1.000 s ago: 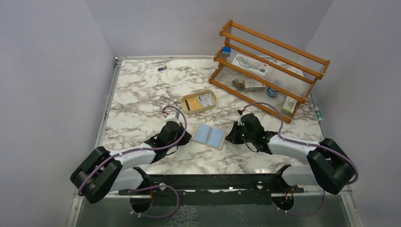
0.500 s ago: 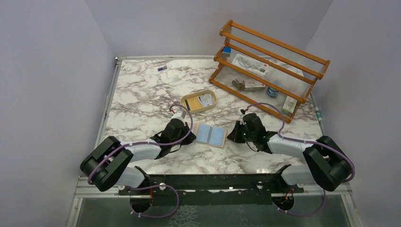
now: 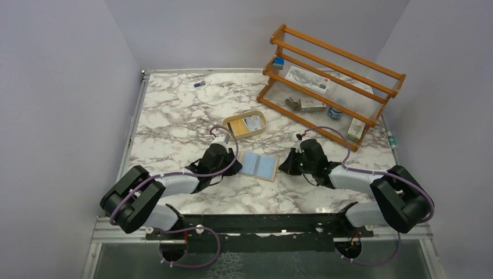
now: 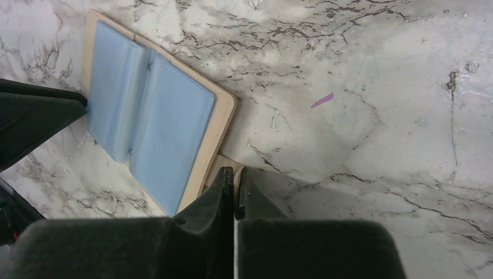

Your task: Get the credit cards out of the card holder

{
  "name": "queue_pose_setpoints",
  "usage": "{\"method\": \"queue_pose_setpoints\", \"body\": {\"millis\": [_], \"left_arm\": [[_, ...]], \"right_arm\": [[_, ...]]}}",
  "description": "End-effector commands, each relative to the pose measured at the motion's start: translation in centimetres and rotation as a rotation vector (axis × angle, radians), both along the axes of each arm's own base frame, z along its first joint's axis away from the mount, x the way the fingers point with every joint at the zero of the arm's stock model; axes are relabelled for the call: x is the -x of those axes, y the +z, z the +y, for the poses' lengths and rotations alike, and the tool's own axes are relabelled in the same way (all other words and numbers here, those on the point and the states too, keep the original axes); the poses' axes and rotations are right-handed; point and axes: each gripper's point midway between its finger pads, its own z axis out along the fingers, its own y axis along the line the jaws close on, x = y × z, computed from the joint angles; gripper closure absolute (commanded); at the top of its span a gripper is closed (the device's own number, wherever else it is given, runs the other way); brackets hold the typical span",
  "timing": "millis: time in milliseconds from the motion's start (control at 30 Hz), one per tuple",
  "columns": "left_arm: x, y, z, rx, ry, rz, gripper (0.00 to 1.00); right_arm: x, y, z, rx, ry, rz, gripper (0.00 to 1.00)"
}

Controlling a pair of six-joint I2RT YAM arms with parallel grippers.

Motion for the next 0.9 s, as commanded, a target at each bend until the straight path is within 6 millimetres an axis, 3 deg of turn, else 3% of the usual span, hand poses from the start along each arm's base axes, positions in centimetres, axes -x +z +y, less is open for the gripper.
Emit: {"method": "queue_pose_setpoints", "body": {"millis": [0,200,333,500,667,867], "left_arm": [[-0.5,0.2,-1.1,0.014,-0.046,0.0,0.78],[-1.3,1.0,0.6,-0.056,0.017,-0.049,0.77],[-2.2,1.8,1.9,-0.12,0.046,-0.079,0.63],[-2.4,0.8,2.3,-0.131,0.029,-0.045,0.55],[-1.5,0.0,0.6,-0.018,-0.05,-0.007,0.53],[0.4,-0.3,-2.8,0.153,-0.223,0.063,0.53]], "right_arm": [[0.7,-1.1,-0.3,0.009,0.02,0.027,0.99],[0.6,-0.8,-0.5,0.01,0.019,0.019,0.99],[0.6,-0.8,-0.4,0.004,0.023,0.02,0.99],[0.7,-1.0,-0.3,0.004,0.029,0.028,0.99],[0.7,-1.0,-0.3,0.002,0.033,0.028,0.99],[0.7,-1.1,-0.2,0.002,0.035,0.031,0.99]]}}
